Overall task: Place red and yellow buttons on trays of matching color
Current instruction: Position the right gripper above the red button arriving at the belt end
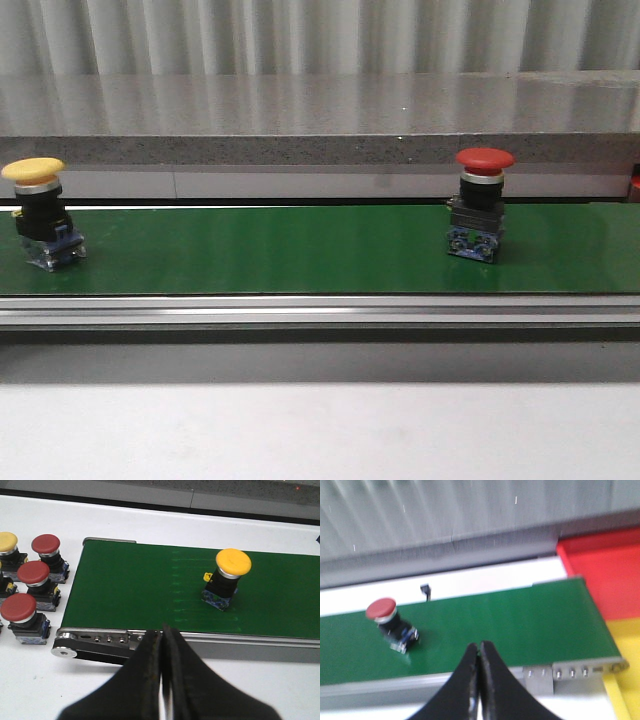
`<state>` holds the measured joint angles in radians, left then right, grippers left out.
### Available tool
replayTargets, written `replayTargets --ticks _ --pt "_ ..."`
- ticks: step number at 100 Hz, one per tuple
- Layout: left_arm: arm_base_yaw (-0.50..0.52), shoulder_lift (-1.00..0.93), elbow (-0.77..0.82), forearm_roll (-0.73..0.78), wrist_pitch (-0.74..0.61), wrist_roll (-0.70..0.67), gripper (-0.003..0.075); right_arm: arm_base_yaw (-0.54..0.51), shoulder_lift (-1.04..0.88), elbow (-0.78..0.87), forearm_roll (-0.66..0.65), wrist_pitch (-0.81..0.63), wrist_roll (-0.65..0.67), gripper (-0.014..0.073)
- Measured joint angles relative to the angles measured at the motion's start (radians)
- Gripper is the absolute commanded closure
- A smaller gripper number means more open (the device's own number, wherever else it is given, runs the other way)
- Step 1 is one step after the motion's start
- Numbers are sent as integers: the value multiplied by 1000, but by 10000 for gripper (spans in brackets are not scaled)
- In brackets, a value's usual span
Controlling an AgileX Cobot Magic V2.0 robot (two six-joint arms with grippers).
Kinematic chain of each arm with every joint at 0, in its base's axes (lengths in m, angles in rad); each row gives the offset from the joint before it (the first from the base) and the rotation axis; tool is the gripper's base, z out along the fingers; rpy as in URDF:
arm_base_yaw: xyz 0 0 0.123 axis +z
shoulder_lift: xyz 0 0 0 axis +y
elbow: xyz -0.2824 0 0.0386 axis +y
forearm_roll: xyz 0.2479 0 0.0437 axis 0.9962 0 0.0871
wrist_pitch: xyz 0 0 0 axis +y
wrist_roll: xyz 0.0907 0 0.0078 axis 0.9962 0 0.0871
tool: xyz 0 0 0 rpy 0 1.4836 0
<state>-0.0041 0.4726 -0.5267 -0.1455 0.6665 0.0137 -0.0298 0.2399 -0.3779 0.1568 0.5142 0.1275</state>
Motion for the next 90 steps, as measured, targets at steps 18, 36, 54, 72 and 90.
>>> replayTargets --ticks 18,36,54,72,90 --pt "0 0 0 0 -1 0 740 0 252 -237 2 214 0 661" --pt "0 0 0 0 -1 0 740 0 456 -378 2 275 0 661" --pt "0 0 0 0 -1 1 740 0 600 -402 2 282 -2 622" --pt "0 0 0 0 -1 1 740 0 677 -402 2 293 -22 302" --pt "0 0 0 0 -1 1 740 0 690 -402 2 307 -29 -61"
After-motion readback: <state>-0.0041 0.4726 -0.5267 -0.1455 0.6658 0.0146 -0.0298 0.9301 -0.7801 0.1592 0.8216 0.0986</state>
